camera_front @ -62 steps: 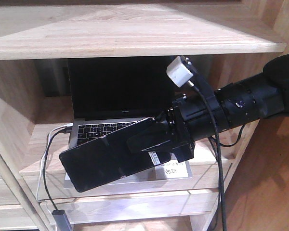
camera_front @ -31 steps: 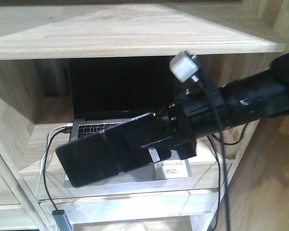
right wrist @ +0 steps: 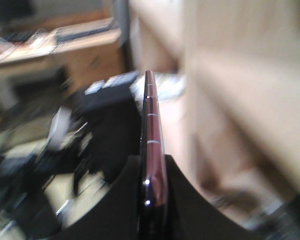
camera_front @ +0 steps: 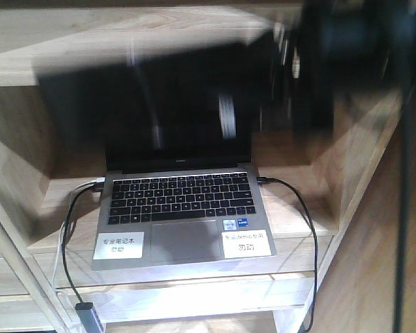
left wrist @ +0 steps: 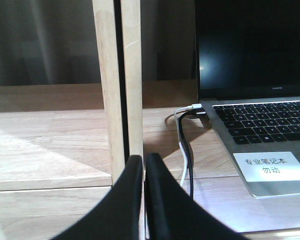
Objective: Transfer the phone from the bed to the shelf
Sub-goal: 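Raise the right gripper with the phone above the shelf over the laptop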
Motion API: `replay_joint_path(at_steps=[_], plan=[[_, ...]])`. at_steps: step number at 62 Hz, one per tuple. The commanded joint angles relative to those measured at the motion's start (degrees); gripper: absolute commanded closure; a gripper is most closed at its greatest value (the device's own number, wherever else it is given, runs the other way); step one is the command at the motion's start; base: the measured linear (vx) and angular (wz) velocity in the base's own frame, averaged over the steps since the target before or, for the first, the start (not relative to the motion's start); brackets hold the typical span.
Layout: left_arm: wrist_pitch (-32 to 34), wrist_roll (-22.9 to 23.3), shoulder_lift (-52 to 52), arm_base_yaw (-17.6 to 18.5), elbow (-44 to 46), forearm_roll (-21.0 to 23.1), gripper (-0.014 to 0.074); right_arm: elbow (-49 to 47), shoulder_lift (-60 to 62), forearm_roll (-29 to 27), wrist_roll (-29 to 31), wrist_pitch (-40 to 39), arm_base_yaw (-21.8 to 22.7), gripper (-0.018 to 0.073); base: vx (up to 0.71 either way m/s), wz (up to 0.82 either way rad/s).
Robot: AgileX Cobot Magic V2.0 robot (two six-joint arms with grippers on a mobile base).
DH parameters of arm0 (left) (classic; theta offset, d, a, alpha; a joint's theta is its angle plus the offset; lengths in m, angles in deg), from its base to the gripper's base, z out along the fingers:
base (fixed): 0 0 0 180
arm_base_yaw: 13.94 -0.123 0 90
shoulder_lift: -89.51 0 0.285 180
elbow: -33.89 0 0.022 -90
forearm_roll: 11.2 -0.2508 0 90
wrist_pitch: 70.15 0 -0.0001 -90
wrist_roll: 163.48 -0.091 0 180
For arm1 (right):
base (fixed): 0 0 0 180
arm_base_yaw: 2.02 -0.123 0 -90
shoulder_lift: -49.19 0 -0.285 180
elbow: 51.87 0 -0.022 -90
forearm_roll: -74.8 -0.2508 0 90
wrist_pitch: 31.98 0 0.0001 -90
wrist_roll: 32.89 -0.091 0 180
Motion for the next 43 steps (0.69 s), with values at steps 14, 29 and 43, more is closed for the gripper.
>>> replay_joint_path(at_steps=[14,29,43], plan=[[3.8,0.2,-0.3,0.3,-0.2,0.5,0.0596,-17.7,-4.8,-5.3,-2.3,-8.5,0.0,0.0561,0.0,0.0],[3.8,0.2,-0.3,0.3,-0.2,0.5,0.0596,-31.1,-14.0,-5.1,-6.7,-8.2,-0.5,0.0561,0.0,0.0],[3.8,0.2,-0.3,0.3,-0.2,0.5,0.0596,-42.4,-22.9,4.9,-13.2,-13.0,-6.6,0.0561,0.0,0.0]])
